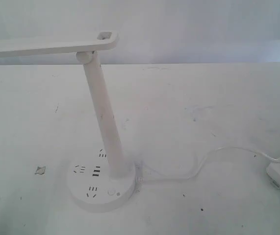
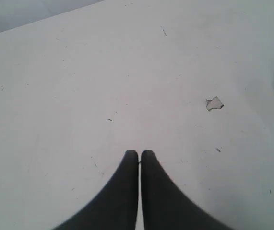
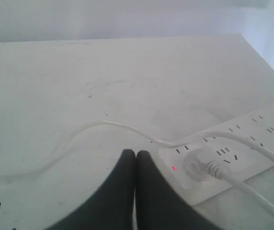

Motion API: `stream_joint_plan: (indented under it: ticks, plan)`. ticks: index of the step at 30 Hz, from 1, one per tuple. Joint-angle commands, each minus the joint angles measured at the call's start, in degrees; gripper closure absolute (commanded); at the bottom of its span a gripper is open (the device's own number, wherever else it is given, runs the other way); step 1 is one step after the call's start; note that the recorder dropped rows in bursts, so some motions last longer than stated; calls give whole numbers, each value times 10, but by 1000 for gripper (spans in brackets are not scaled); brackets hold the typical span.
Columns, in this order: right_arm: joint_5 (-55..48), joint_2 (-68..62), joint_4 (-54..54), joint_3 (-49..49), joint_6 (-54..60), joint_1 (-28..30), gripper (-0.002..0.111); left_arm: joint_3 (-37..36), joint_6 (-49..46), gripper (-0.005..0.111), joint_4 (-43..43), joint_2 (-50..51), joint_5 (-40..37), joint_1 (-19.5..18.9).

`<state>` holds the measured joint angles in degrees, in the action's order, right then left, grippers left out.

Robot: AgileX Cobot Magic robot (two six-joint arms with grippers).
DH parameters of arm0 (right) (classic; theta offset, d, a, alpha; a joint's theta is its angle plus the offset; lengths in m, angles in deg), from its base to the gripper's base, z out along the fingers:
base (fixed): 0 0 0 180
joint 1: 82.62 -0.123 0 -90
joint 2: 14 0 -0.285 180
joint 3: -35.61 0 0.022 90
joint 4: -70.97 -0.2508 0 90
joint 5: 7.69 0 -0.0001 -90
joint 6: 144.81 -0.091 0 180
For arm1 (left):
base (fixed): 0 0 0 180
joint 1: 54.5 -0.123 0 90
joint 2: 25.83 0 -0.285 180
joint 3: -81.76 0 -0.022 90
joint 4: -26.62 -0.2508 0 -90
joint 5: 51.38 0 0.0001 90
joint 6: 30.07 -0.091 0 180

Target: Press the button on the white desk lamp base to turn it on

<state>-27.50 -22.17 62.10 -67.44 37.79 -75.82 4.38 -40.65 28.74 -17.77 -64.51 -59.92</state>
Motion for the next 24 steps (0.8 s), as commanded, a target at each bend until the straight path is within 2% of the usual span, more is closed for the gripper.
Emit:
stream_joint_plan:
  ticks: [1, 9, 11, 16, 24]
  plan:
    - [1, 4, 0, 3, -3, -1, 108, 2, 0, 106, 3, -3, 2, -1]
    - [53, 4, 10, 3, 1, -1, 108, 2, 0, 106, 3, -3, 2, -1]
    - [114, 4, 6, 3, -6, -1, 108, 2, 0, 106, 3, -3, 2, -1]
    - [304, 4, -121, 3, -234, -1, 108, 2, 0, 106, 3, -3, 2, -1]
    - [391, 4, -121, 3, -245, -1, 108, 2, 0, 106, 3, -3, 2, -1]
